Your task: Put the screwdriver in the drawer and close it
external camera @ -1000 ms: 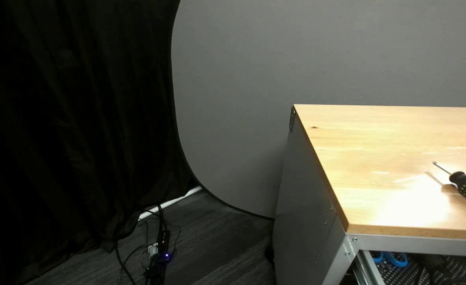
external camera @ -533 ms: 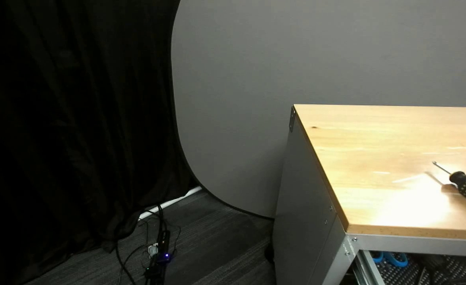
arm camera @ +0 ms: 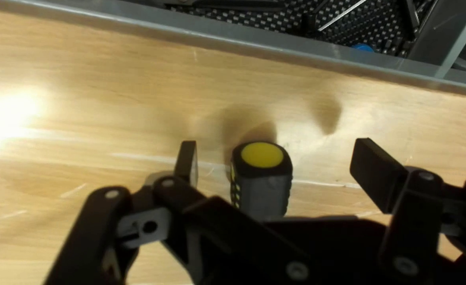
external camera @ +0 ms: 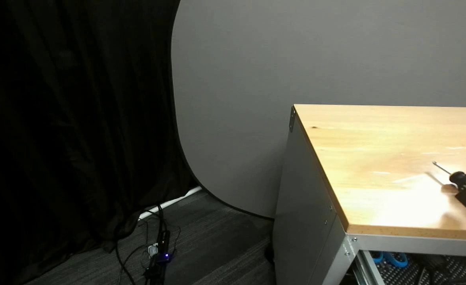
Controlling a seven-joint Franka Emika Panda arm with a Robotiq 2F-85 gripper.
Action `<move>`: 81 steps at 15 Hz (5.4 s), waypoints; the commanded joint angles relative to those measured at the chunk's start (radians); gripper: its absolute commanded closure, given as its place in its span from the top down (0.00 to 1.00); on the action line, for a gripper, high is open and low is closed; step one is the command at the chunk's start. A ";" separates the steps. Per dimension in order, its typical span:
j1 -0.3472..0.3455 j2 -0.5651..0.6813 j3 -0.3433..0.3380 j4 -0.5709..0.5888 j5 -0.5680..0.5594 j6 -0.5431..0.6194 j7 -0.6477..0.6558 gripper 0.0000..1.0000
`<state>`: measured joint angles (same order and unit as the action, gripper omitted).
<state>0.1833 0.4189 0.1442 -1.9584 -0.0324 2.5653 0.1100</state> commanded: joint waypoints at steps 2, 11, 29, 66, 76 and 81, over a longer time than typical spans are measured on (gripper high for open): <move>0.036 0.022 -0.032 0.012 -0.052 0.089 0.013 0.58; 0.062 -0.055 -0.073 -0.039 -0.098 0.020 0.047 0.12; 0.015 -0.389 -0.036 -0.427 -0.013 -0.167 0.149 0.12; 0.039 -0.303 -0.002 -0.367 -0.051 -0.218 0.345 1.00; -0.095 -0.500 -0.080 -0.444 -0.065 -0.494 0.132 1.00; -0.146 -0.531 -0.116 -0.525 -0.064 -0.474 0.117 1.00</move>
<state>0.0620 -0.0589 0.0436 -2.4192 -0.1081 2.0700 0.2596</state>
